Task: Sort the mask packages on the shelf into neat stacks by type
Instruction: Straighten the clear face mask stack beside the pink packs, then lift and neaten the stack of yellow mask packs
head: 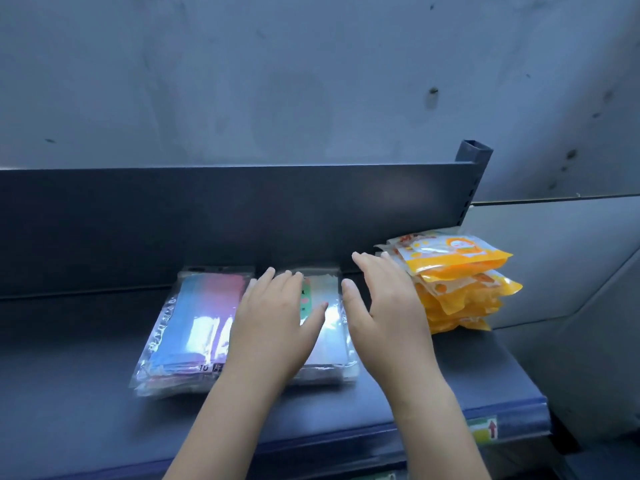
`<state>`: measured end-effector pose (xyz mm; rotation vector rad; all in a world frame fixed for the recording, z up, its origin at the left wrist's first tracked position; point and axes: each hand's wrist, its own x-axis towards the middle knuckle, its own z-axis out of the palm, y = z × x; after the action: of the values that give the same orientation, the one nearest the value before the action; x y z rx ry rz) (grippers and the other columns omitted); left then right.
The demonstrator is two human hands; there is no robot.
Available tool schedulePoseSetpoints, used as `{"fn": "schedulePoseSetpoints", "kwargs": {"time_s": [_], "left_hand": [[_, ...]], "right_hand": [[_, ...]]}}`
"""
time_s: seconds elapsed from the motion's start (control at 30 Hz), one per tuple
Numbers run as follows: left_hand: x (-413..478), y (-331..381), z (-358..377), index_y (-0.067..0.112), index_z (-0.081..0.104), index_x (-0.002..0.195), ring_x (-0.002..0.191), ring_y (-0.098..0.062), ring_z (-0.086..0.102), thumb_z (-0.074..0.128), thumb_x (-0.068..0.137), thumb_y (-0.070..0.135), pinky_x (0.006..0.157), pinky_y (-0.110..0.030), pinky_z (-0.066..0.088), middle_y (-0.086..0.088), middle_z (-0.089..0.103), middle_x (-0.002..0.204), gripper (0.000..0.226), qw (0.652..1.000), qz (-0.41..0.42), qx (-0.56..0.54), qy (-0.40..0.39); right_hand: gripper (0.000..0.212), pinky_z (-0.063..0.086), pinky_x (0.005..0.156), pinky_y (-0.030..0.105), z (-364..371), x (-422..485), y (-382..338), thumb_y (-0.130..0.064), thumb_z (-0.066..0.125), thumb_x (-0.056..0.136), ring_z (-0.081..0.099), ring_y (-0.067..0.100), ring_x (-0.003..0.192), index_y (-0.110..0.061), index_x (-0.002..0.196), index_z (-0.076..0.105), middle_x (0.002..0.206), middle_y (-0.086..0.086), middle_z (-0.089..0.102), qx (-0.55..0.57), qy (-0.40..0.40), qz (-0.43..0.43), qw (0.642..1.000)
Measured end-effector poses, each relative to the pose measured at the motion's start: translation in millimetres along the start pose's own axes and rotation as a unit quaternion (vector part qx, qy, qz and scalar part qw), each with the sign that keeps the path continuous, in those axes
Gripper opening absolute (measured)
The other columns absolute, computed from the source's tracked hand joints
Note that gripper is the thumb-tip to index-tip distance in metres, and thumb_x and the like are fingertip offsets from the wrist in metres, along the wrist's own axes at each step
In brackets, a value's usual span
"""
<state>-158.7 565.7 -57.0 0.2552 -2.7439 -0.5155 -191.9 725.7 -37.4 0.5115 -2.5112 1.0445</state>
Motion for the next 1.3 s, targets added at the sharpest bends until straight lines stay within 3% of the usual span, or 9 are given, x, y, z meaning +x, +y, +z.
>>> {"fn": "schedulePoseSetpoints", "kwargs": {"time_s": [0.1,0.23,0.5,0.57,0.67,0.73,0.83,0.97,1.3], "left_hand": [[13.0,37.0,2.0,0.023,0.050,0.152,0.157,-0.015,0.027,0.047,0.102,0.059,0.124,-0.037,0.029,0.010,0.051,0.156,0.062,0.996,-0.050,-0.075,-0.008],[33.5,95.0,20.0,0.026,0.054,0.150,0.145,-0.008,0.044,0.054,0.102,0.055,0.110,-0.029,0.037,0.014,0.053,0.153,0.056,0.960,-0.129,-0.249,0.004],[64.2,164.7,68.3,0.027,0.061,0.100,0.082,0.001,0.049,0.055,0.104,0.047,0.074,-0.022,0.039,0.016,0.055,0.098,0.021,0.858,-0.267,-0.438,0.015],[71.5,169.8,79.1,0.027,0.062,0.105,0.094,-0.003,0.051,0.057,0.095,0.062,0.078,-0.029,0.039,0.013,0.057,0.108,0.037,0.835,-0.293,-0.464,-0.031],[80.3,175.4,94.2,0.029,0.050,0.149,0.128,-0.013,0.051,0.056,0.079,0.080,0.095,-0.035,0.036,0.011,0.055,0.145,0.087,0.794,-0.323,-0.507,-0.085],[82.7,179.7,99.0,0.030,0.049,0.148,0.118,-0.013,0.063,0.059,0.082,0.076,0.087,-0.035,0.047,0.007,0.064,0.138,0.081,0.776,-0.327,-0.533,-0.087],[84.8,182.8,110.1,0.027,0.057,0.140,0.108,-0.025,0.076,0.070,0.071,0.072,0.091,-0.046,0.061,-0.003,0.077,0.123,0.083,0.753,-0.330,-0.560,-0.104],[84.1,187.3,115.4,0.017,0.064,0.134,0.109,-0.033,0.076,0.066,0.081,0.051,0.104,-0.055,0.056,-0.012,0.079,0.117,0.063,0.745,-0.315,-0.581,-0.092],[75.8,153.4,99.1,0.018,0.068,0.127,0.105,-0.032,0.077,0.062,0.099,0.042,0.090,-0.045,0.063,-0.010,0.081,0.110,0.038,0.713,-0.352,-0.601,-0.075]], "right_hand": [[0.047,0.024,0.122,0.020,-28.5,5.6,14.3,-0.037,0.051,0.101,0.031,0.014,0.155,-0.019,0.143,0.061,0.147,-0.007,0.058,0.042,0.027,-0.033,0.998],[0.042,0.030,0.121,0.026,-77.5,23.4,48.5,-0.034,0.052,0.101,0.037,0.016,0.152,-0.017,0.137,0.065,0.139,-0.010,0.062,0.091,0.078,-0.066,0.991],[0.041,0.042,0.115,0.038,-140.3,73.3,146.6,-0.041,0.051,0.099,0.050,0.015,0.139,-0.027,0.133,0.067,0.139,-0.005,0.064,0.140,0.061,0.099,0.983],[0.038,0.044,0.110,0.037,-142.4,81.9,170.5,-0.042,0.054,0.103,0.053,0.014,0.133,-0.026,0.135,0.066,0.140,-0.006,0.063,0.130,0.045,0.159,0.978],[0.070,0.046,0.109,0.040,-133.5,94.5,210.1,-0.077,0.052,0.091,0.055,0.013,0.133,-0.029,0.140,0.061,0.142,-0.011,0.062,0.150,-0.086,0.224,0.959],[0.077,0.054,0.097,0.036,-124.3,98.8,230.1,-0.086,0.049,0.087,0.065,0.010,0.125,-0.029,0.137,0.063,0.133,-0.010,0.070,0.252,-0.141,0.257,0.922],[0.048,0.060,0.071,0.023,-112.9,94.9,238.5,-0.054,0.052,0.103,0.076,0.013,0.106,-0.023,0.138,0.062,0.123,0.001,0.077,0.417,-0.163,0.287,0.847],[0.067,0.058,0.101,0.055,-92.6,87.1,235.6,-0.053,0.063,0.089,0.071,0.033,0.120,-0.020,0.147,0.056,0.133,0.013,0.072,0.512,-0.150,0.335,0.777],[0.033,0.062,0.074,0.036,-62.0,73.3,206.9,-0.041,0.050,0.103,0.077,0.025,0.105,-0.031,0.131,0.066,0.116,0.004,0.079,0.524,-0.182,0.314,0.771]]}}
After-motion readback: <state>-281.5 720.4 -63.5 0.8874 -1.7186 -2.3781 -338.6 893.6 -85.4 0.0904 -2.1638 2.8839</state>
